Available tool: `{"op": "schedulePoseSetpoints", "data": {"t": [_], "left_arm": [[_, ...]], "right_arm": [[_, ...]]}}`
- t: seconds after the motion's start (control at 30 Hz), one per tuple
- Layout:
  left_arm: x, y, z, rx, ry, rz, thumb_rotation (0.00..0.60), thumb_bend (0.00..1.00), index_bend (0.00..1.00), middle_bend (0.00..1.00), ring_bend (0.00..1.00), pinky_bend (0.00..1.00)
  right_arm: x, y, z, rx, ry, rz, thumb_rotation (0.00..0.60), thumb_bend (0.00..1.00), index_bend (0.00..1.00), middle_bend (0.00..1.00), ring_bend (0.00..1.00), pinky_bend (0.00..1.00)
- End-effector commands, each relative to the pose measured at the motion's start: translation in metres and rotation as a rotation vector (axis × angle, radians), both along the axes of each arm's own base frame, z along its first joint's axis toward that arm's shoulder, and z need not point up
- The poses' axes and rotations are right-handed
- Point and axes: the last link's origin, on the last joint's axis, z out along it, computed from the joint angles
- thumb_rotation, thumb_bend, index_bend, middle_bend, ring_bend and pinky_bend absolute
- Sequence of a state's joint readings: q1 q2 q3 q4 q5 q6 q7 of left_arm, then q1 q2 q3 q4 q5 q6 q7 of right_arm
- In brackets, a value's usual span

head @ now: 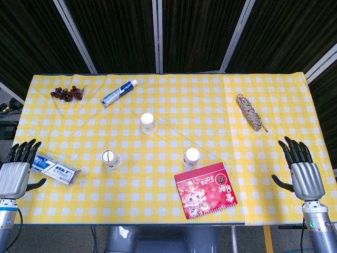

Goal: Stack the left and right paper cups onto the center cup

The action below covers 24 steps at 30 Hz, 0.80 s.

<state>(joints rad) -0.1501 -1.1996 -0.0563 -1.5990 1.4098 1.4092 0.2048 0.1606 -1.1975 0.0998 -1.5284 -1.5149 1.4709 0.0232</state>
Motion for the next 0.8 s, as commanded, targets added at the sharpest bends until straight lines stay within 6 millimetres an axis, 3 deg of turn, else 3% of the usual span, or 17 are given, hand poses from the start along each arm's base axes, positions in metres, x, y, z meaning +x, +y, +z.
{"op": "schedulePoseSetpoints", "data": {"t": [0.03, 0.37, 0.63, 0.8], "left_arm": [[0.0, 0.0, 0.0, -0.001, 0.001, -0.001, 0.6, 0.05, 0.0, 0.0, 0.0, 0.0], [0.004, 0.002, -0.003, -0.004, -0.008, -0.026, 0.6, 0.05, 0.0, 0.0, 0.0, 0.0], [0.016, 0.02, -0.009, -0.05, -0.031, -0.047, 0.6, 0.05, 0.0, 0.0, 0.0, 0.0], [0.027, 0.036, -0.012, -0.093, -0.005, -0.065, 0.6, 0.05, 0.14, 0.0, 0.0, 0.0]], "right_arm": [[0.0, 0.0, 0.0, 0.001, 0.0, 0.001, 0.6, 0.09, 0.0, 0.0, 0.0, 0.0], [-0.001, -0.001, 0.0, -0.005, -0.007, -0.002, 0.6, 0.09, 0.0, 0.0, 0.0, 0.0], [-0.003, -0.003, 0.003, -0.002, -0.032, -0.006, 0.6, 0.09, 0.0, 0.0, 0.0, 0.0], [-0.003, -0.003, 0.005, 0.0, -0.045, -0.003, 0.6, 0.09, 0.0, 0.0, 0.0, 0.0]]}}
